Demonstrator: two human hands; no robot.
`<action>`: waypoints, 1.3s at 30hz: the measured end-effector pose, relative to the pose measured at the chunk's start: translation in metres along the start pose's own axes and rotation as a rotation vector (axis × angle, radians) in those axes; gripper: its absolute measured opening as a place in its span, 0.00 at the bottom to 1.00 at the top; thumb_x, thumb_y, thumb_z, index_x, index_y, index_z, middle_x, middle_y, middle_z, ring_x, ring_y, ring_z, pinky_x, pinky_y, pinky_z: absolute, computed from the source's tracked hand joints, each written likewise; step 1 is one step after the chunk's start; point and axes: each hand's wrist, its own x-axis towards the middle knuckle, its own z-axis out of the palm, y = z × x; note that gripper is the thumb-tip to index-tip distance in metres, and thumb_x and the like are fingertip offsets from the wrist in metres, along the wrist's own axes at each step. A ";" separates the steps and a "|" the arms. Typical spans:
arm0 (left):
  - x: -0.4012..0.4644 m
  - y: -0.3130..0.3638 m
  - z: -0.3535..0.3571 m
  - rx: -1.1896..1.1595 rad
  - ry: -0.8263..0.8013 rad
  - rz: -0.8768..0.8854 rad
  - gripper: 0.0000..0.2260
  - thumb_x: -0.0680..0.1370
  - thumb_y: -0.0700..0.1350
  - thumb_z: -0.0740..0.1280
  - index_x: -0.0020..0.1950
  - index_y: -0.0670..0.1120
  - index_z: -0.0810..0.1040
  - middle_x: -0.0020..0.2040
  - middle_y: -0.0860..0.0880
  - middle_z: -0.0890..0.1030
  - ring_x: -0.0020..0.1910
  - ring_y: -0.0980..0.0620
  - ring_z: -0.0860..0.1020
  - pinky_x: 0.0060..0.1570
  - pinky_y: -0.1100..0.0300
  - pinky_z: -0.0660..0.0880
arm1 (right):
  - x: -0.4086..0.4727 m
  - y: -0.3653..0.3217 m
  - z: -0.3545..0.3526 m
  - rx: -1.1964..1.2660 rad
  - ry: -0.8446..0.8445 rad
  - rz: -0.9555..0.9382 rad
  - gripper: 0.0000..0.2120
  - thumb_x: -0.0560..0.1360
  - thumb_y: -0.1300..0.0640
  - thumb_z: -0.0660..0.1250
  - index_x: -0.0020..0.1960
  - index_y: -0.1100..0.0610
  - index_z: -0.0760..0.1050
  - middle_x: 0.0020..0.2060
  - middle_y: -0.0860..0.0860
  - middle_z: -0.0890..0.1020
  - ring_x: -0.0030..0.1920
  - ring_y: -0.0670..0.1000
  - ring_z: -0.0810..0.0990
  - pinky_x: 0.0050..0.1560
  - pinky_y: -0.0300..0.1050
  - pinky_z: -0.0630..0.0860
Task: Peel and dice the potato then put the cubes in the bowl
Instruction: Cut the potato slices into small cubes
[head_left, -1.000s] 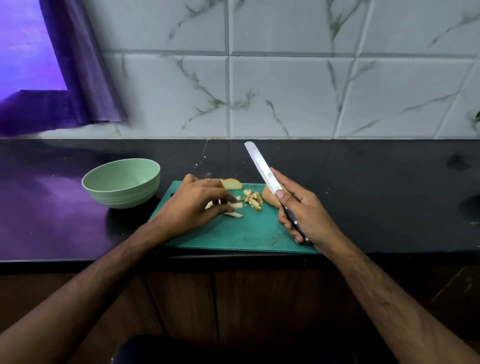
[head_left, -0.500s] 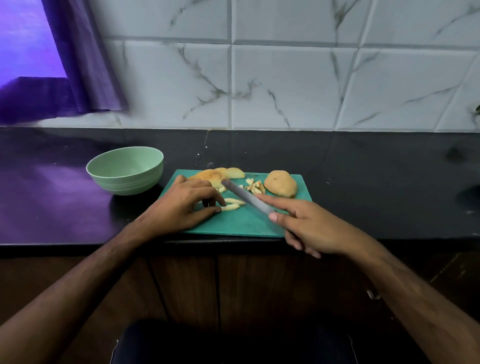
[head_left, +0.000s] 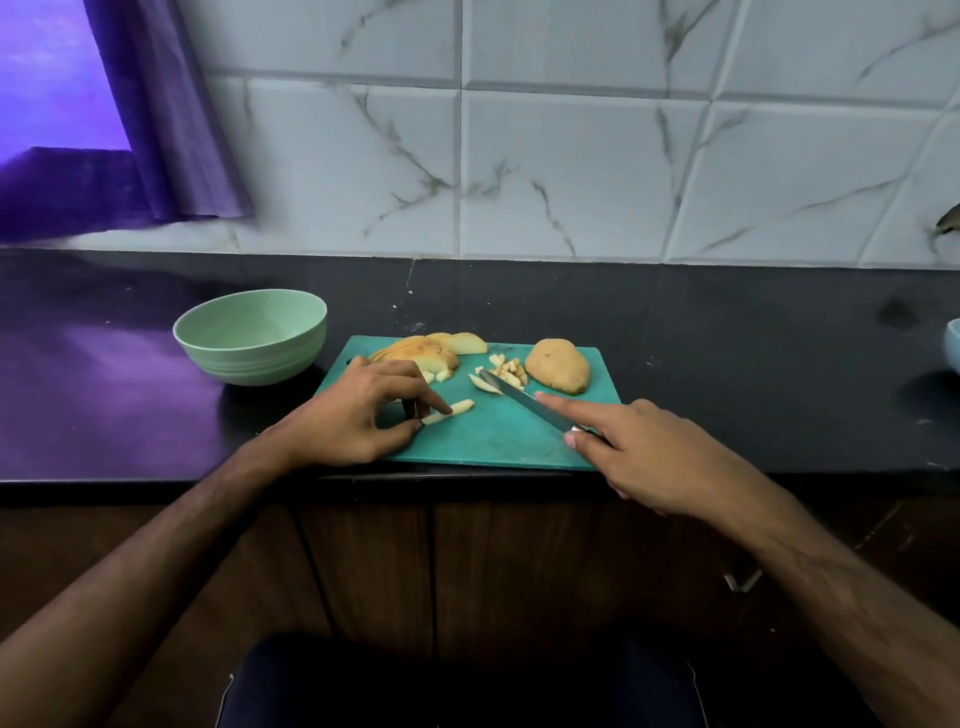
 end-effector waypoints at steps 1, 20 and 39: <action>0.000 0.000 0.000 -0.005 -0.005 0.000 0.13 0.76 0.49 0.67 0.59 0.59 0.83 0.50 0.60 0.79 0.56 0.60 0.76 0.57 0.48 0.69 | 0.000 0.000 0.000 -0.002 0.028 0.002 0.23 0.86 0.44 0.51 0.78 0.29 0.52 0.33 0.38 0.66 0.32 0.38 0.66 0.53 0.49 0.76; 0.005 -0.002 0.001 0.022 -0.015 0.018 0.13 0.78 0.55 0.65 0.60 0.58 0.84 0.51 0.59 0.79 0.56 0.62 0.76 0.53 0.44 0.71 | -0.001 -0.016 0.020 0.071 -0.079 -0.012 0.24 0.86 0.45 0.51 0.79 0.32 0.51 0.40 0.44 0.74 0.37 0.44 0.74 0.39 0.43 0.73; 0.005 -0.002 0.002 0.053 -0.002 0.025 0.15 0.78 0.57 0.62 0.61 0.59 0.83 0.50 0.61 0.78 0.55 0.63 0.75 0.52 0.47 0.70 | -0.003 -0.026 0.016 0.094 -0.031 -0.032 0.24 0.87 0.47 0.51 0.79 0.30 0.50 0.33 0.47 0.76 0.31 0.46 0.75 0.43 0.54 0.81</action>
